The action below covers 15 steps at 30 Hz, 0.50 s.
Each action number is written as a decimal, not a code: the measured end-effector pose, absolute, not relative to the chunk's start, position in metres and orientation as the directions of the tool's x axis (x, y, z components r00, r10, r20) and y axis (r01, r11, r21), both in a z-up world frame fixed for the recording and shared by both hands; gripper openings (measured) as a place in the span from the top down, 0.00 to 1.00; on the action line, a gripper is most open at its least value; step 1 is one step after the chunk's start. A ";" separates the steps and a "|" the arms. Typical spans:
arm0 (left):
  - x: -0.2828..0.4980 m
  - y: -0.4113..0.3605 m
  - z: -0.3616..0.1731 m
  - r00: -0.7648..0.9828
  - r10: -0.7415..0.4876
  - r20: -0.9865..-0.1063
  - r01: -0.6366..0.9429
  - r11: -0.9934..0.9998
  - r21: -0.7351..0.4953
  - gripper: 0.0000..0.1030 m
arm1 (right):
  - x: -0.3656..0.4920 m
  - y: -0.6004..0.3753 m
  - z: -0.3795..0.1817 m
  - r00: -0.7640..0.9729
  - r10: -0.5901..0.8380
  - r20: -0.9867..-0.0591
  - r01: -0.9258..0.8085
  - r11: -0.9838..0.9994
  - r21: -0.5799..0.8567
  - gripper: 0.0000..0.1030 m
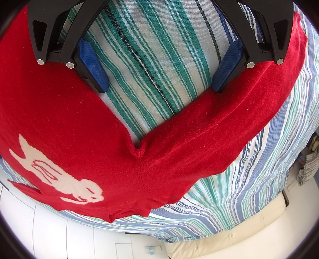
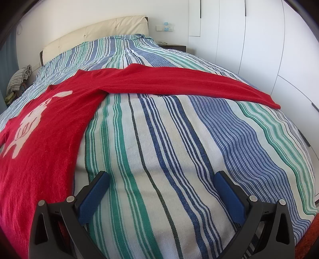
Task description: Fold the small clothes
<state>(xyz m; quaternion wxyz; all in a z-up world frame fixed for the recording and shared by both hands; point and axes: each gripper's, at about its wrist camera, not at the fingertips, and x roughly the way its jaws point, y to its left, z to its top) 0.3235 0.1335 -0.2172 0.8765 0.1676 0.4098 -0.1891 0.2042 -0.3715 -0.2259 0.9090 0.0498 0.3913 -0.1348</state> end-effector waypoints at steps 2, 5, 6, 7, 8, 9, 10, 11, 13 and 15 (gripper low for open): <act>0.324 0.133 -0.217 0.593 -0.194 -0.782 0.469 0.872 0.139 0.00 | 0.204 -0.371 -0.226 0.657 -0.208 -0.724 0.284 0.959 -0.017 0.00; 0.324 0.133 -0.217 0.593 -0.194 -0.782 0.469 0.872 0.139 0.00 | 0.203 -0.372 -0.225 0.658 -0.208 -0.724 0.284 0.959 -0.017 0.00; 0.323 0.133 -0.217 0.593 -0.194 -0.782 0.469 0.872 0.139 0.00 | 0.203 -0.371 -0.225 0.658 -0.208 -0.724 0.284 0.959 -0.017 0.00; 0.323 0.133 -0.217 0.593 -0.194 -0.782 0.469 0.872 0.139 0.00 | 0.203 -0.371 -0.226 0.658 -0.208 -0.724 0.284 0.959 -0.018 0.00; 0.323 0.133 -0.217 0.593 -0.194 -0.782 0.469 0.872 0.139 0.00 | 0.203 -0.371 -0.225 0.658 -0.208 -0.724 0.284 0.959 -0.018 0.00; 0.323 0.133 -0.217 0.593 -0.194 -0.782 0.469 0.872 0.139 0.00 | 0.203 -0.371 -0.225 0.658 -0.208 -0.724 0.284 0.959 -0.018 0.00; 0.323 0.133 -0.217 0.593 -0.194 -0.782 0.469 0.872 0.139 0.00 | 0.203 -0.371 -0.226 0.657 -0.208 -0.724 0.284 0.959 -0.018 0.00; 0.323 0.133 -0.217 0.593 -0.194 -0.782 0.469 0.872 0.139 0.00 | 0.203 -0.371 -0.226 0.657 -0.208 -0.724 0.284 0.959 -0.018 0.00; 0.323 0.133 -0.217 0.593 -0.194 -0.782 0.469 0.872 0.139 0.00 | 0.203 -0.371 -0.226 0.658 -0.208 -0.724 0.284 0.959 -0.018 0.00; 0.323 0.133 -0.217 0.593 -0.194 -0.782 0.469 0.872 0.139 0.00 | 0.203 -0.371 -0.225 0.658 -0.208 -0.724 0.284 0.959 -0.017 0.00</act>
